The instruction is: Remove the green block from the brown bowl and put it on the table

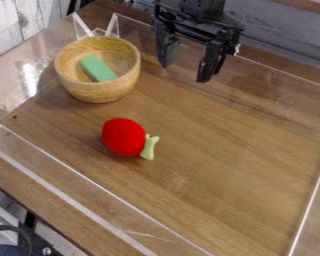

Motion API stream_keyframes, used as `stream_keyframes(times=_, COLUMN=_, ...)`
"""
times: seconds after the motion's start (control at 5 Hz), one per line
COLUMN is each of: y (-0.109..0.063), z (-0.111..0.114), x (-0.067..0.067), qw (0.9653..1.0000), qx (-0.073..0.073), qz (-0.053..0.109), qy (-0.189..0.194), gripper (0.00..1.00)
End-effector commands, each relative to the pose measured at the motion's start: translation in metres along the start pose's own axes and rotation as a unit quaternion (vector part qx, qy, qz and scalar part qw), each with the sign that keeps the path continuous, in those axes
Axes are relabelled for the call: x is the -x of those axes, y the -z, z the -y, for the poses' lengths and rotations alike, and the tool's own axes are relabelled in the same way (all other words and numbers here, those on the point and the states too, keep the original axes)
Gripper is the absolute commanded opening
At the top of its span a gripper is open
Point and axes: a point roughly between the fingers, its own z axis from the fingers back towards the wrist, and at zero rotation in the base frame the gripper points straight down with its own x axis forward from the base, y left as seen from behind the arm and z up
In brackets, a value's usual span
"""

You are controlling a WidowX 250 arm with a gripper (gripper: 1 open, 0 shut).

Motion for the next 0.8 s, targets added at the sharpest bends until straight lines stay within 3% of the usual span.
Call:
stream_keyframes(times=0.0, y=-0.001, z=0.004, x=0.003, qw=0.9997, qx=-0.003, qz=-0.012, qy=0.022, gripper=1.00)
stream_keyframes(times=0.2, y=0.008, z=-0.001, x=-0.001, qw=0.9961, qx=-0.009, qz=-0.023, qy=0.085, gripper=1.00)
stream_keyframes(times=0.4, y=0.002, z=-0.022, x=-0.006, qw=0.9894, qx=-0.016, qz=-0.024, qy=0.143, gripper=1.00)
stream_keyframes(times=0.6, y=-0.008, z=-0.051, x=-0.010, qw=0.9819, qx=-0.025, qz=-0.015, qy=0.187, gripper=1.00)
